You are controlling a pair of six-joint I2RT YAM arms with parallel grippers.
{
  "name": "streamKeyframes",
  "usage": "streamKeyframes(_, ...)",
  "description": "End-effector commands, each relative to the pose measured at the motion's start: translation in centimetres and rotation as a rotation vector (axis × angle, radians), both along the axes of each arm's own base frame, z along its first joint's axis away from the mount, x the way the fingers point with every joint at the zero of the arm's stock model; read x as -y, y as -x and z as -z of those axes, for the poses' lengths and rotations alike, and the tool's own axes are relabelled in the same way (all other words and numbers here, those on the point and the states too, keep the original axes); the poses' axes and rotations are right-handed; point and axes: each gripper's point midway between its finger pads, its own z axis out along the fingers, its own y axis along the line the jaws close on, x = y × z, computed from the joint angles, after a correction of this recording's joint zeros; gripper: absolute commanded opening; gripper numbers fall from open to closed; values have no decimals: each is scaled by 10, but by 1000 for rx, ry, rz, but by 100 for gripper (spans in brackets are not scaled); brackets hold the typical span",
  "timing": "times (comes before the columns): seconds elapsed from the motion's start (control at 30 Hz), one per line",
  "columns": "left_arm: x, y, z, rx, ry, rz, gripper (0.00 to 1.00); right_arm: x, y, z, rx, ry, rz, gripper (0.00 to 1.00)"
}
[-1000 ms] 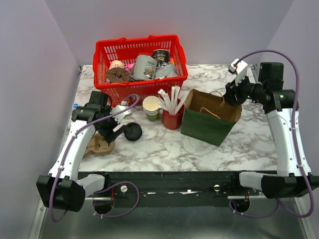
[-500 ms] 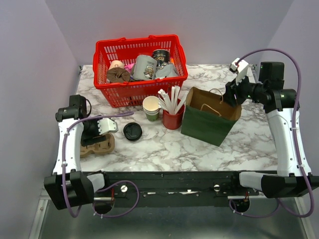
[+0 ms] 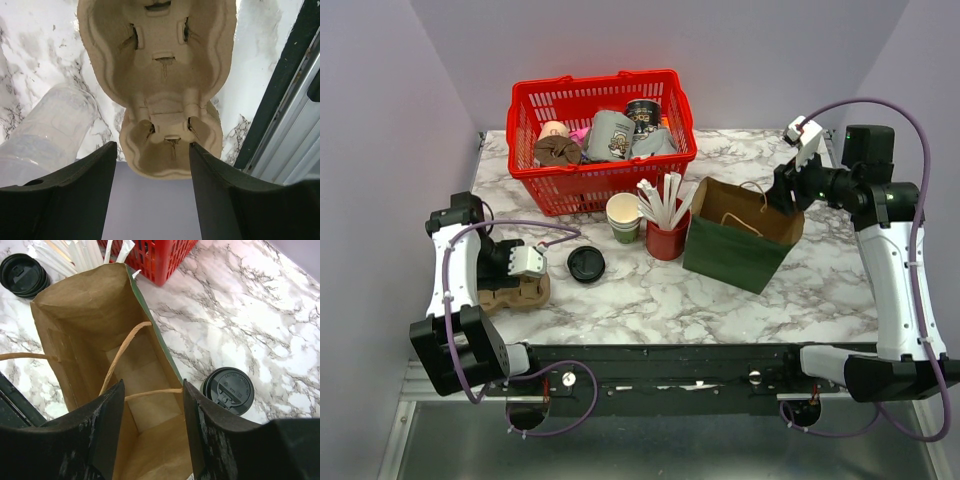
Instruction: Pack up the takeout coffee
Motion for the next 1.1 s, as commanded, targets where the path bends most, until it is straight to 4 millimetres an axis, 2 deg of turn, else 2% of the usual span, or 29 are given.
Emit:
streamKeyframes(0.0, 26, 26, 5, -86, 131, 30, 67, -3, 5, -3, 5, -23, -5, 59)
streamKeyframes(0.23, 26, 32, 13, -136, 135, 22, 61, 0, -1, 2, -15, -12, 2, 59)
streamKeyframes(1.07, 21, 25, 35, -111, 113, -6, 56, 0, -9, 8, -39, -13, 6, 60)
